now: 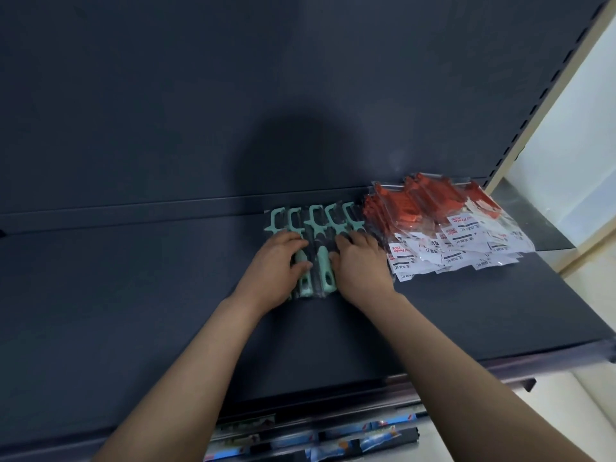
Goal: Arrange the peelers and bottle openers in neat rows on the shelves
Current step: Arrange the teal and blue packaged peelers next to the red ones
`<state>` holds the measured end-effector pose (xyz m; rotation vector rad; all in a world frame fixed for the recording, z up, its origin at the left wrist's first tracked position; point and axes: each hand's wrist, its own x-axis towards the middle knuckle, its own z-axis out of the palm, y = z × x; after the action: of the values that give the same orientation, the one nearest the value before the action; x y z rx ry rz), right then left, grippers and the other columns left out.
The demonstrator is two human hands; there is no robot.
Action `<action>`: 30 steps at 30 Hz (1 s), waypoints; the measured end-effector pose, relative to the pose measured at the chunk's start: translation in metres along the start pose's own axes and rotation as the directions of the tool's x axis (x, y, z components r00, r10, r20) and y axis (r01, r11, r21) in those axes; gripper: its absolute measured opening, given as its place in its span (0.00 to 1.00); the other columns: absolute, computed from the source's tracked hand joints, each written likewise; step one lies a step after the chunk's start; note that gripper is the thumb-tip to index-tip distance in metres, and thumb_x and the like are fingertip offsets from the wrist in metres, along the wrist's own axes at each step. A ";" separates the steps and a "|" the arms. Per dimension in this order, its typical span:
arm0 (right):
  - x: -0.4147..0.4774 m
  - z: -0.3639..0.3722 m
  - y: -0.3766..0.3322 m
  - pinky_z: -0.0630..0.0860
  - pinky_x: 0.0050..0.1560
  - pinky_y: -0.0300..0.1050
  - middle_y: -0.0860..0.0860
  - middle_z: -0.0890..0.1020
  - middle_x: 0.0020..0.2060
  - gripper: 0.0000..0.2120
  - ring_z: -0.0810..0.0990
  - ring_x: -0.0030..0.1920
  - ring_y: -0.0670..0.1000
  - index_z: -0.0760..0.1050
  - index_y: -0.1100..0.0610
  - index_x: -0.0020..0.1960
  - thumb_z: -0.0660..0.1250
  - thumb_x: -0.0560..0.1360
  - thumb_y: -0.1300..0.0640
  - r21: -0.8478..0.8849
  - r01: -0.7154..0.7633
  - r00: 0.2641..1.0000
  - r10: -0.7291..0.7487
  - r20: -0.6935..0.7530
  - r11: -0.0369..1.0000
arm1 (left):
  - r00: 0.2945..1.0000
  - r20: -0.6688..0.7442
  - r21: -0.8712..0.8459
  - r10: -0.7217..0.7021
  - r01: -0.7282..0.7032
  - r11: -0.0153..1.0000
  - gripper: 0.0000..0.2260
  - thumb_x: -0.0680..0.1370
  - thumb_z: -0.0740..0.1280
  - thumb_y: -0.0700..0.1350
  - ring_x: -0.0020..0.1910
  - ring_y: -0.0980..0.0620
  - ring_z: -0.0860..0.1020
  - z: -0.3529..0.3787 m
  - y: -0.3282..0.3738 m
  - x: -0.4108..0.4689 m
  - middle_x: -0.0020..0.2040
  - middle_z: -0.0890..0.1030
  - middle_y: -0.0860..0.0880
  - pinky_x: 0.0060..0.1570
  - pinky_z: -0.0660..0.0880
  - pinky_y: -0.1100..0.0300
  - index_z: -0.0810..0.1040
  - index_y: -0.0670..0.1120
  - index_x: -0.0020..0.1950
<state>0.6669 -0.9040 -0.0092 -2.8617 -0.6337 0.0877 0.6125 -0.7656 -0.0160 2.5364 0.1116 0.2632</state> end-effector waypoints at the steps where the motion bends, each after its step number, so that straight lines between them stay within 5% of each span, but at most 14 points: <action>1: 0.000 -0.001 0.001 0.59 0.68 0.51 0.55 0.66 0.69 0.18 0.61 0.70 0.57 0.65 0.58 0.69 0.53 0.80 0.54 0.004 0.000 1.000 0.000 -0.020 1.000 | 1.000 -0.006 0.007 0.027 -0.027 1.000 0.19 0.77 0.65 0.44 0.69 0.52 0.64 0.001 0.003 0.000 0.69 0.69 0.48 0.61 0.51 0.74 0.71 0.43 0.68; 7: -0.004 -0.004 0.007 0.59 0.70 0.49 0.57 0.68 0.67 0.21 0.61 0.70 0.58 0.63 0.61 0.69 0.56 0.77 0.60 -0.012 -0.005 1.000 0.005 0.005 1.000 | 0.993 0.096 0.039 0.075 -0.079 0.996 0.19 0.77 0.66 0.43 0.69 0.51 0.64 0.010 0.012 0.004 0.68 0.70 0.48 0.65 0.53 0.68 0.72 0.44 0.67; 11: -0.003 -0.005 0.006 0.62 0.68 0.50 0.58 0.67 0.67 0.21 0.61 0.70 0.58 0.62 0.64 0.69 0.57 0.77 0.61 -0.032 0.018 0.999 -0.017 0.037 0.999 | 0.996 0.065 0.056 0.067 -0.071 0.996 0.18 0.77 0.66 0.44 0.68 0.50 0.65 0.014 0.013 0.004 0.68 0.71 0.49 0.56 0.42 0.82 0.72 0.44 0.67; 18: -0.001 -0.006 0.004 0.66 0.61 0.50 0.59 0.70 0.64 0.19 0.65 0.64 0.59 0.65 0.65 0.66 0.56 0.76 0.61 -0.086 0.056 0.998 -0.054 0.023 0.995 | 0.996 0.074 0.016 0.045 -0.046 0.999 0.18 0.77 0.66 0.42 0.68 0.50 0.66 0.017 0.015 0.004 0.67 0.72 0.47 0.66 0.55 0.67 0.73 0.43 0.66; 30: 0.000 -0.014 0.005 0.69 0.62 0.51 0.57 0.73 0.61 0.16 0.68 0.63 0.59 0.69 0.62 0.62 0.59 0.75 0.63 -0.066 0.065 0.998 -0.065 0.011 0.996 | 0.990 0.116 0.037 0.084 -0.088 0.995 0.17 0.78 0.64 0.43 0.67 0.51 0.66 0.009 0.010 0.003 0.67 0.72 0.47 0.63 0.54 0.70 0.73 0.43 0.67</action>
<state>0.6706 -0.9106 0.0032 -2.9023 -0.7446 0.0705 0.6179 -0.7788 -0.0170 2.5951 -0.0376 0.1494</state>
